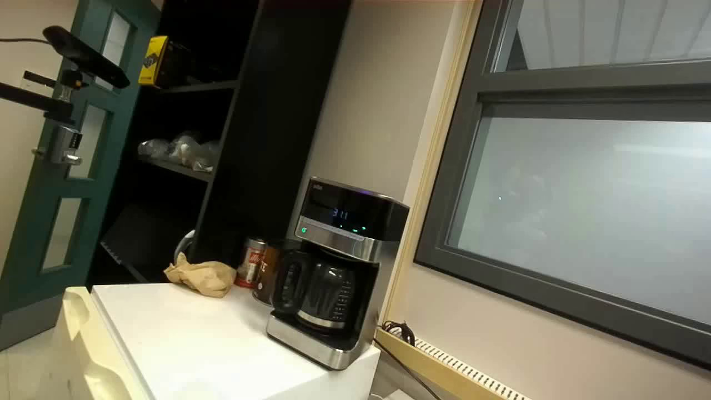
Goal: Press a button on the coffee maker
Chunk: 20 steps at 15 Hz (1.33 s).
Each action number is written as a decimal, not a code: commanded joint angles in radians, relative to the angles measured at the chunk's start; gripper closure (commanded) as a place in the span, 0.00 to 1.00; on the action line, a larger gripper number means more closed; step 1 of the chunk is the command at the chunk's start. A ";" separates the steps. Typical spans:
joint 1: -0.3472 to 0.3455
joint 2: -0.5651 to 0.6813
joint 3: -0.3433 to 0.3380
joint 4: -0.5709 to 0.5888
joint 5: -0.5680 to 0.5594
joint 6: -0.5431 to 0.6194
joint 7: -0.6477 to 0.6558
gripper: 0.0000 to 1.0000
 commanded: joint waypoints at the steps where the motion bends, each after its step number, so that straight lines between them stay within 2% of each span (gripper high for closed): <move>1: -0.010 0.000 0.008 0.002 0.005 -0.003 -0.006 0.00; 15: -0.013 0.003 0.007 0.003 0.003 -0.003 -0.005 0.00; 20: -0.048 0.077 0.005 0.038 -0.088 0.036 -0.034 0.00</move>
